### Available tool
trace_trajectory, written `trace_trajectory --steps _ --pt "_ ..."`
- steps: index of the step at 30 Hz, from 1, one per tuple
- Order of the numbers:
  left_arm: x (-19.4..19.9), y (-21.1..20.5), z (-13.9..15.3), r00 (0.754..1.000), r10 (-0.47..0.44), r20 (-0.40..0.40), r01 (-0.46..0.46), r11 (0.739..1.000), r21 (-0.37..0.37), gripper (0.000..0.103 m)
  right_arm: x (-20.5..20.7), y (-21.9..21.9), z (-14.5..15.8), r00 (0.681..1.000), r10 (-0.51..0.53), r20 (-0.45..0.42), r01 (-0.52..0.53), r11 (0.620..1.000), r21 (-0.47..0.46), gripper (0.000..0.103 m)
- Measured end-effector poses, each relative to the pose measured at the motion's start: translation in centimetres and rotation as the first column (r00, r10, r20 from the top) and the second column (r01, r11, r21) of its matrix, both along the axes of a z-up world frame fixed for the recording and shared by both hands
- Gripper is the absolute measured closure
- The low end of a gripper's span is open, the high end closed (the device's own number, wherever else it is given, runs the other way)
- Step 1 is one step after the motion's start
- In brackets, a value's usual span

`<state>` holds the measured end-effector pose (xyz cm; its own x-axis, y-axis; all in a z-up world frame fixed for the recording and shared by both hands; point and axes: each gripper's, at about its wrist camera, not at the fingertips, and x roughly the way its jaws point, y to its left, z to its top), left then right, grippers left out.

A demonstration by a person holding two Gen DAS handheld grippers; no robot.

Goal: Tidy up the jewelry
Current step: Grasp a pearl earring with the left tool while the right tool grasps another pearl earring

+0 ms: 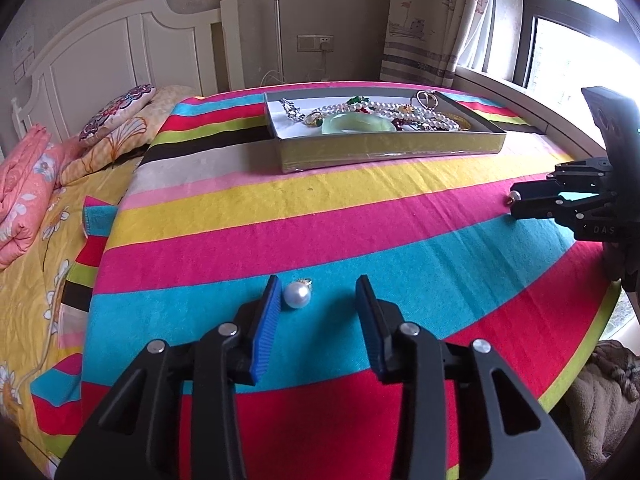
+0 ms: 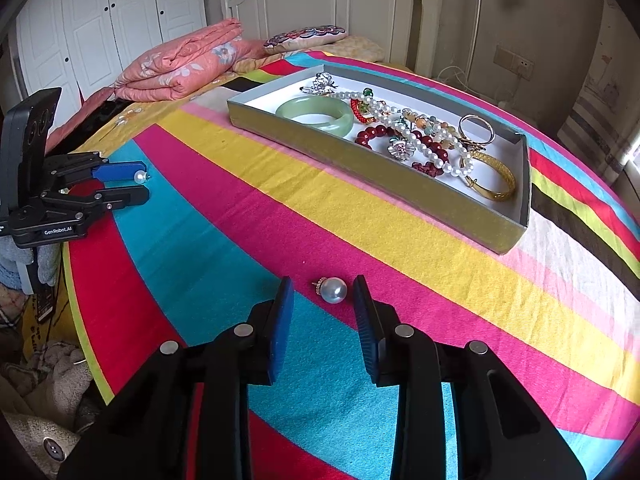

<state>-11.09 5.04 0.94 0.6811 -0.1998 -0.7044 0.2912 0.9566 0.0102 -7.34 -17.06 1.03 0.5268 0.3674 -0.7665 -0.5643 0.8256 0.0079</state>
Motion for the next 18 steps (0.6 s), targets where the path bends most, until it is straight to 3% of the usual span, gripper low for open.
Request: trace_trajectory --steps 8,14,18 --pt "-0.24 0.20 0.03 1.000 0.011 0.004 -0.011 1.000 0.009 0.073 -0.19 -0.22 0.00 1.000 -0.015 0.007 0.015 1.000 0.011 0.081" --pt "-0.36 0.68 0.05 0.999 0.040 0.013 -0.040 0.999 0.011 0.090 -0.39 -0.20 0.01 1.000 -0.025 0.019 0.025 1.000 0.004 0.086" --pt "-0.49 0.79 0.07 0.999 0.046 0.014 -0.046 0.999 0.010 0.090 -0.73 -0.07 0.10 0.999 -0.026 0.040 0.026 1.000 -0.001 0.086"
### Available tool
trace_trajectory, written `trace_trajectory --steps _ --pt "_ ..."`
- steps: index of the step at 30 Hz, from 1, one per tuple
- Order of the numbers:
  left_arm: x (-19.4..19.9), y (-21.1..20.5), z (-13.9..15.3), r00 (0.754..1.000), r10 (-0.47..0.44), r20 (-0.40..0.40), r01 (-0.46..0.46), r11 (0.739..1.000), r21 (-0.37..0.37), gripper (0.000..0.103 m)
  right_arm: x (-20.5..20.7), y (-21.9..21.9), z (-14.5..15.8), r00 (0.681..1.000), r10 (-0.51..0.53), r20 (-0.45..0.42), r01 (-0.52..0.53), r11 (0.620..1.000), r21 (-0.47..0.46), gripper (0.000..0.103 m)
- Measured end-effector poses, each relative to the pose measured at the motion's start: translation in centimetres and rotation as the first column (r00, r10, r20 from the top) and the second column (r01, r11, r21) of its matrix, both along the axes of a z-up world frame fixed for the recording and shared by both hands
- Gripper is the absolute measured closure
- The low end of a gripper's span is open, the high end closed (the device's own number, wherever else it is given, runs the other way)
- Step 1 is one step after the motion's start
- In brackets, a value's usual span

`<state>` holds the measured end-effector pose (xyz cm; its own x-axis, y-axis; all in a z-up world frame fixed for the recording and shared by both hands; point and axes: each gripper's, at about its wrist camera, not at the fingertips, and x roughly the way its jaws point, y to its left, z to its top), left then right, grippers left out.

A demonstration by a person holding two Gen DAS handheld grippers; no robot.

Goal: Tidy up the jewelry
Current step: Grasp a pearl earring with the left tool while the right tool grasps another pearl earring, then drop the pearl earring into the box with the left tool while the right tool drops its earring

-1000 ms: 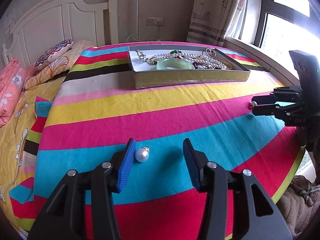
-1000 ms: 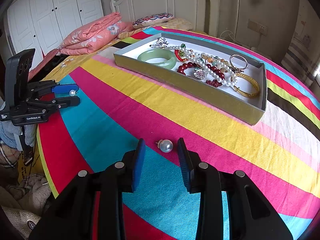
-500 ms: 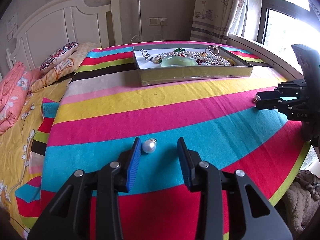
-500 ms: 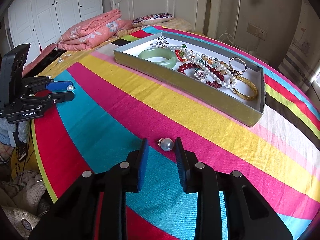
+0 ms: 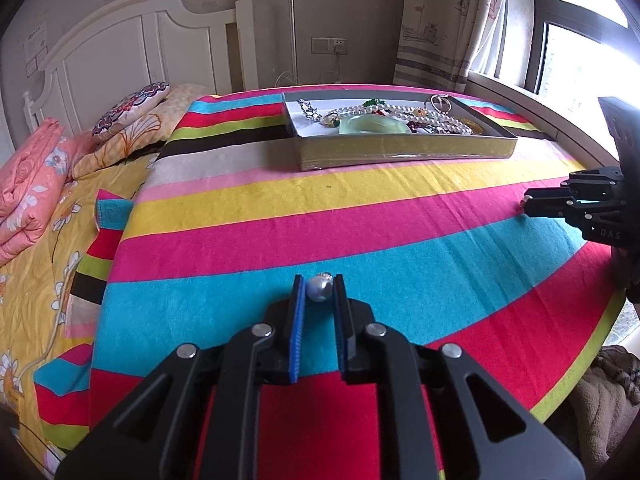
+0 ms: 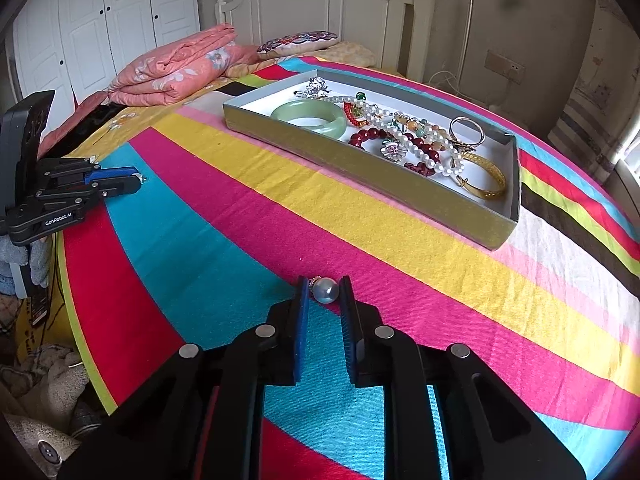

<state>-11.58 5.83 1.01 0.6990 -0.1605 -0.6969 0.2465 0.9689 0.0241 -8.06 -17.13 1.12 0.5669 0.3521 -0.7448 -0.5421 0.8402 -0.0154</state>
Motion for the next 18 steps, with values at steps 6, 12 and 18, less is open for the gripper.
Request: trace_trajectory --steps 6,12,18 --pt "-0.2 -0.3 0.3 1.000 0.008 0.002 -0.008 1.000 0.007 0.090 -0.1 -0.7 0.4 1.000 -0.018 0.010 0.017 0.999 0.042 0.086" --pt "0.8 -2.0 2.8 0.999 -0.032 0.044 0.032 0.999 0.012 0.090 -0.3 -0.7 2.2 0.999 -0.018 0.045 0.014 0.996 0.087 0.086" --pt "2.9 -5.1 5.6 0.992 -0.078 0.098 0.079 0.997 -0.012 0.090 0.2 -1.7 3.8 0.995 -0.057 0.081 0.047 0.992 0.120 0.086"
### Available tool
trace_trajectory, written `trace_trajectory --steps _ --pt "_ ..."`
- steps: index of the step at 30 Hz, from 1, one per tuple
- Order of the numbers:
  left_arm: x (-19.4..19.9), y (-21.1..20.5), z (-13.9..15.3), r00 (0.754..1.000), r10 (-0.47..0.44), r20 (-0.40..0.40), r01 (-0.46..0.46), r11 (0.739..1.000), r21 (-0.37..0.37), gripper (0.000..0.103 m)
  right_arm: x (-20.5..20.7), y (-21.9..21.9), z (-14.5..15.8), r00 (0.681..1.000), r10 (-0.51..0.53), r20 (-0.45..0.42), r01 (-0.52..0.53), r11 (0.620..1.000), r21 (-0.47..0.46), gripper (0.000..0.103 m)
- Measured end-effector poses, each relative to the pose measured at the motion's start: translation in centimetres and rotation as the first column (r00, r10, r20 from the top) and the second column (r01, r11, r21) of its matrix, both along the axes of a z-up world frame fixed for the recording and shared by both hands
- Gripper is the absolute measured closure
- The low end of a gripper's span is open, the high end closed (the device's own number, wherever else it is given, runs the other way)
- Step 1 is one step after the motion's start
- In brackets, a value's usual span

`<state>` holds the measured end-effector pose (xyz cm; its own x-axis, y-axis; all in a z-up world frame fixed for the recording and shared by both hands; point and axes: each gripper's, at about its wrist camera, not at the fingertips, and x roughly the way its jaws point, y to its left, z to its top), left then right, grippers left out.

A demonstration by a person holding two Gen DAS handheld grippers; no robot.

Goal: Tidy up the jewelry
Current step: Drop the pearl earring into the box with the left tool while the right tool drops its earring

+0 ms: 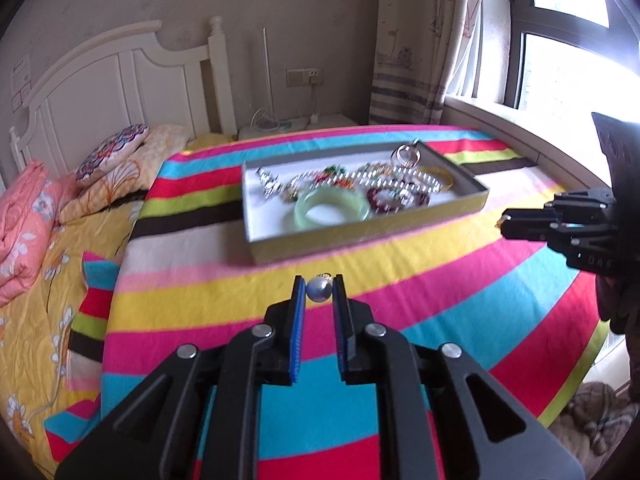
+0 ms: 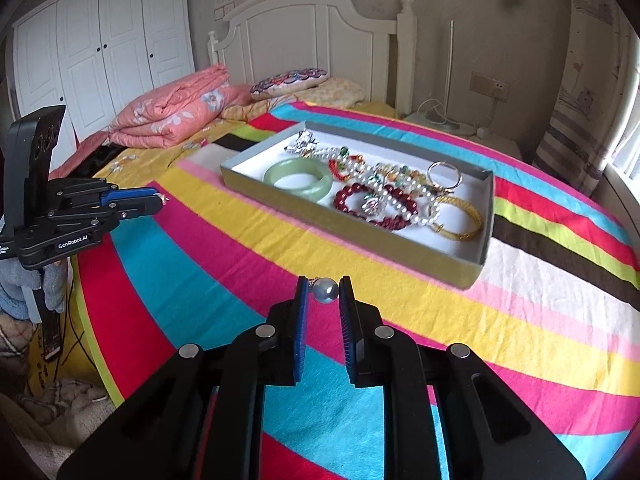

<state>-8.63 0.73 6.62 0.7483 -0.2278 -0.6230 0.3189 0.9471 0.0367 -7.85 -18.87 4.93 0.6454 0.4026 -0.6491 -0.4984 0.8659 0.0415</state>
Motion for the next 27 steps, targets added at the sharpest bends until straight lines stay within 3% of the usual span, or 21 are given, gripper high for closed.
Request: trace_trajectory --steps 11,15,21,25,27 --pt "4.3 -3.4 3.1 0.998 -0.007 0.067 0.013 0.997 -0.081 0.090 2.9 -1.5 2.2 0.997 -0.058 0.049 0.053 0.994 0.098 0.086" --pt "6.3 -3.3 3.1 0.998 0.009 0.068 -0.002 0.994 -0.111 0.090 4.6 -0.2 2.4 0.997 -0.058 0.058 0.051 0.992 0.118 0.086" --pt "8.8 -1.6 2.6 0.997 0.062 0.054 -0.048 0.970 -0.239 0.090 7.0 1.9 2.7 0.996 -0.050 0.072 0.038 0.986 0.160 0.086" --pt "9.1 -1.3 2.3 0.991 0.101 0.093 -0.076 0.969 -0.237 0.090 7.9 3.5 2.1 0.997 -0.029 0.073 0.018 0.988 0.154 0.086" --pt "9.4 -0.7 1.9 0.989 0.115 0.092 -0.086 0.958 -0.274 0.090 8.2 4.3 1.7 0.997 -0.018 0.073 0.008 0.990 0.139 0.086"
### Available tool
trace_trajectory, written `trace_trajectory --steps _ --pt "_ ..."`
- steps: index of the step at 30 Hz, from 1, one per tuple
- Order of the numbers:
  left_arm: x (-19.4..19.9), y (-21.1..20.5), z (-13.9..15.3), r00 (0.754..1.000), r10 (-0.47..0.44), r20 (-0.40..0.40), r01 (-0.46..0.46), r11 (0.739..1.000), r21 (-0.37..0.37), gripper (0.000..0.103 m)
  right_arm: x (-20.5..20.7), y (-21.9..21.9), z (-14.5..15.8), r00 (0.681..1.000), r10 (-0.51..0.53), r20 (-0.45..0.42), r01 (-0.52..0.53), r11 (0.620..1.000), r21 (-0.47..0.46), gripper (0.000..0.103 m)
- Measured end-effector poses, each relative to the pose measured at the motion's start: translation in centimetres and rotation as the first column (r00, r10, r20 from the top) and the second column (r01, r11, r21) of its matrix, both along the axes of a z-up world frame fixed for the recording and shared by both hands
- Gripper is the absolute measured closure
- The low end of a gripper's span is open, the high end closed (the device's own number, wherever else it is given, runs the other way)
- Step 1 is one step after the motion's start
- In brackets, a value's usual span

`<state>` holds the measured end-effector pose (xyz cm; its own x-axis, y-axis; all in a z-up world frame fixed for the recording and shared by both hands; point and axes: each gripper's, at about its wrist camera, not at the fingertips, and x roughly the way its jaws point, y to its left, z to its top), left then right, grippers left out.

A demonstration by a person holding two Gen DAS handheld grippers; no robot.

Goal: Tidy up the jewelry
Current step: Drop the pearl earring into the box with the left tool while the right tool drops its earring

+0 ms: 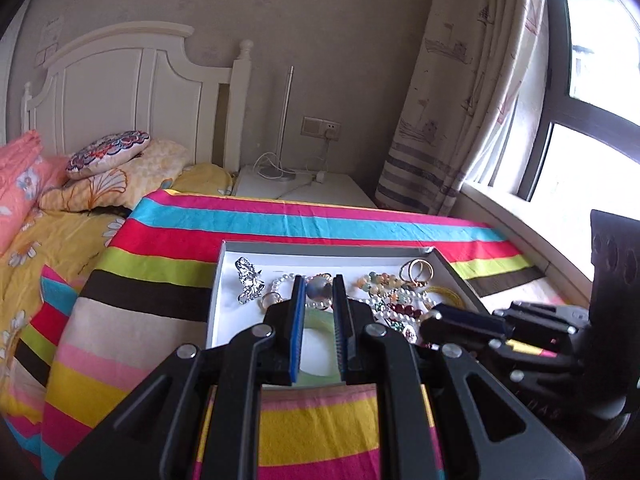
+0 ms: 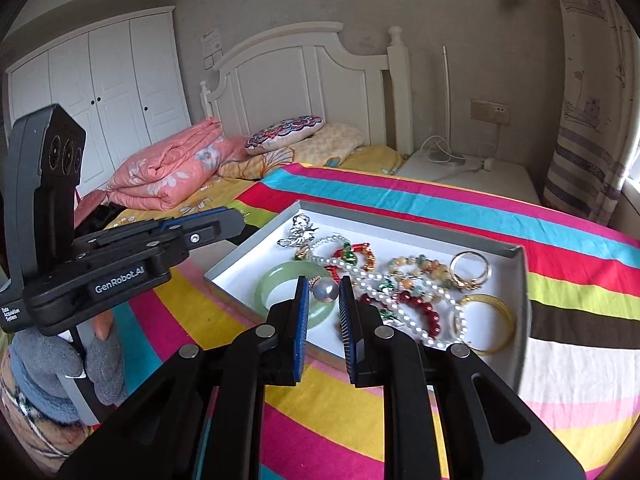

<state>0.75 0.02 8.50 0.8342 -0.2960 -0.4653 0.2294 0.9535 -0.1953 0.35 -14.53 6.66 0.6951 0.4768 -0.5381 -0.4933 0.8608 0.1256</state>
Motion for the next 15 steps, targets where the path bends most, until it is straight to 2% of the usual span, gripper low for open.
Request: trace_trajectory --steps 3,9,15 --pt "0.4 1.1 -1.0 1.000 0.005 -0.002 -0.006 0.997 -0.074 0.090 0.6 1.3 -0.6 1.000 0.007 -0.008 -0.007 1.000 -0.017 0.086" --pt "0.0 2.1 -1.7 1.000 0.003 0.013 -0.002 0.993 -0.118 0.090 1.1 3.0 -1.3 1.000 0.019 -0.003 -0.019 0.998 -0.053 0.086" --pt "0.0 1.5 -2.0 1.000 -0.003 0.009 0.004 0.996 -0.090 0.090 1.5 4.1 -2.3 1.000 0.025 -0.006 -0.026 0.995 -0.098 0.086"
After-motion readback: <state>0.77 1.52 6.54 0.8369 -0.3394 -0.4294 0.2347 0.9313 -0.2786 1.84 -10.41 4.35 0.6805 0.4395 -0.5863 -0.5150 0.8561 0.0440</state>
